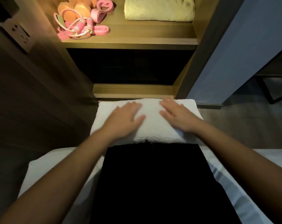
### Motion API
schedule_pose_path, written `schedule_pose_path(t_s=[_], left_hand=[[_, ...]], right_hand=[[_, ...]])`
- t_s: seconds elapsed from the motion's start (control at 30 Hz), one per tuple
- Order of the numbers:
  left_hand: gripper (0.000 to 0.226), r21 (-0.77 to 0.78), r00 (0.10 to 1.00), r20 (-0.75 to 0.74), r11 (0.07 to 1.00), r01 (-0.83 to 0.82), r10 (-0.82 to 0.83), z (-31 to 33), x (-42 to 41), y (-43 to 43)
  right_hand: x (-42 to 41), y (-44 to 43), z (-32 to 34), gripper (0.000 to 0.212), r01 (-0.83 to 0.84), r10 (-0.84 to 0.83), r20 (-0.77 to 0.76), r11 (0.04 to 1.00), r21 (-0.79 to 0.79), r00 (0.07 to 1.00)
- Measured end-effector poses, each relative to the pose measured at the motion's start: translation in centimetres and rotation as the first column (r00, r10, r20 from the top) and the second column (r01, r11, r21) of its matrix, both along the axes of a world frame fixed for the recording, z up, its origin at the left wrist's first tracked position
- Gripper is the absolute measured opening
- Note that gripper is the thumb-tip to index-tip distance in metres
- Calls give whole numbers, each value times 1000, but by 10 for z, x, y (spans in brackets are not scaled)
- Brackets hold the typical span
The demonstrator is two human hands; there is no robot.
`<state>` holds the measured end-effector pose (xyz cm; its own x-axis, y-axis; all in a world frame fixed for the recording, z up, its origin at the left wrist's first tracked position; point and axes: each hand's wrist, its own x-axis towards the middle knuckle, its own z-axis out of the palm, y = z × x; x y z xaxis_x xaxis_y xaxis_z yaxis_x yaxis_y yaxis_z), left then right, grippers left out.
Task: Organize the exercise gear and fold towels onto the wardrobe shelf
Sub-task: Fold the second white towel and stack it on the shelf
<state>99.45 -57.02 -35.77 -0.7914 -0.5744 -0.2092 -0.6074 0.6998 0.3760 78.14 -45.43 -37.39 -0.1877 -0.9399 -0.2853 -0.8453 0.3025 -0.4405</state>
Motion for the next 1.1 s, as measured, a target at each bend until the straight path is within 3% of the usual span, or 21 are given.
schedule_pose_path(t_s=[0.07, 0.2, 0.33, 0.43, 0.53, 0.6, 0.67, 0.87, 1.0, 1.1], left_hand=[[66, -110, 987, 152, 991, 73, -55, -14, -4, 25], [84, -157, 989, 100, 980, 121, -107, -28, 31, 28], [99, -286, 959, 186, 922, 262, -215, -30, 53, 28], [88, -333, 969, 122, 911, 245, -216, -20, 41, 28], [57, -416, 969, 30, 878, 236, -246, -13, 32, 27], [52, -458, 954, -13, 850, 259, -298, -14, 38, 23], [56, -507, 943, -18, 816, 277, -331, -18, 52, 16], [48, -561, 952, -43, 795, 229, -304, -27, 72, -6], [78, -491, 969, -47, 850, 190, -243, -36, 87, -8], [70, -491, 971, -98, 859, 143, -218, -35, 88, -10]], right_hand=[[13, 11, -9, 64, -99, 110, -101, 989, 106, 989], [3, 39, -9, 80, -91, 100, -140, 994, 66, 985], [-1, 66, -6, 90, -199, 210, -221, 977, 70, 952], [14, 65, -5, 101, -184, 232, -321, 968, 173, 918], [30, 57, -1, 78, -176, 187, -436, 982, 65, 881], [25, 53, 7, 54, -230, 189, -438, 972, -42, 879], [20, 49, 16, 46, -258, 224, -427, 966, -23, 876], [18, 39, 16, 49, -278, 243, -394, 960, -33, 886], [14, 71, 4, 73, -196, 183, -374, 981, 3, 909], [0, 82, -1, 68, -115, 96, -418, 993, -21, 903]])
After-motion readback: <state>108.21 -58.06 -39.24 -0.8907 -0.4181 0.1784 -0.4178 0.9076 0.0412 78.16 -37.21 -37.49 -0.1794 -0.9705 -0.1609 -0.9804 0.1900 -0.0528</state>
